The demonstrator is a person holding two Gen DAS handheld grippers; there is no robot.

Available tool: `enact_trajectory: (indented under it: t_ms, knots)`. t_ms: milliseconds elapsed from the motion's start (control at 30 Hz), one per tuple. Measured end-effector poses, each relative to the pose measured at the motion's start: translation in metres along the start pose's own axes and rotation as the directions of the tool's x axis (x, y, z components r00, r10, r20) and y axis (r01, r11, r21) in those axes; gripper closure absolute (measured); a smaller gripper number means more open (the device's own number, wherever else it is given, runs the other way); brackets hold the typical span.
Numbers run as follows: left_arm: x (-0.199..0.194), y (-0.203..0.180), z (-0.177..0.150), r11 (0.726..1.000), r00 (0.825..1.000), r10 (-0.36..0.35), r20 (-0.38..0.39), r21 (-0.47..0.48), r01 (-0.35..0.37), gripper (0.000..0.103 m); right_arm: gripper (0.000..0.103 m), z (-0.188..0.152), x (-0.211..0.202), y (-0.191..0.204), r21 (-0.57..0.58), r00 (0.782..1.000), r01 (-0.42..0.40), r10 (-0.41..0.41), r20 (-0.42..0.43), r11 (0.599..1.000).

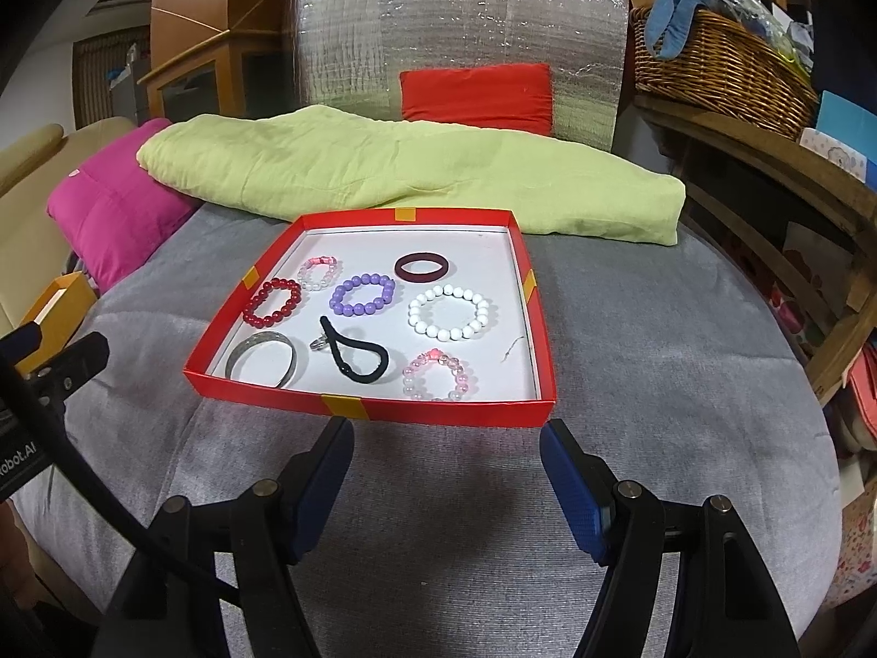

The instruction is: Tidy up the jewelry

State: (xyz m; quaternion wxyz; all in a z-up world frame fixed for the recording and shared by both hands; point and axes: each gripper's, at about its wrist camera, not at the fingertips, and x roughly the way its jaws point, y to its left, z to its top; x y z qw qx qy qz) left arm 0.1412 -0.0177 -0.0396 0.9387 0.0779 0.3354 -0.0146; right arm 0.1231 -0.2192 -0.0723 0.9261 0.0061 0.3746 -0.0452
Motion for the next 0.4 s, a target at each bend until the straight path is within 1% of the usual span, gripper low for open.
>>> enact_trajectory:
  t_ms: [200,333,400]
  knots:
    - [-0.0002,0.0002,-0.0001,1.000,1.000,0.000,0.002,0.001,0.000,0.016,0.029,0.0001,0.0005,0.0014,-0.003,1.000,-0.001,0.001,-0.001,1.000]
    - [-0.0007,-0.0014,-0.0010,1.000,1.000,-0.011,0.019,0.015,0.010,0.016,0.029,-0.0001,0.0009,0.0020,-0.003,1.000,0.000,0.000,-0.002,1.000]
    - [0.0042,0.0010,0.0013,1.000,1.000,-0.018,0.011,0.016,0.018,0.016,0.029,0.0005,0.0022,0.0021,-0.010,1.000,0.003,-0.003,-0.005,1.000]
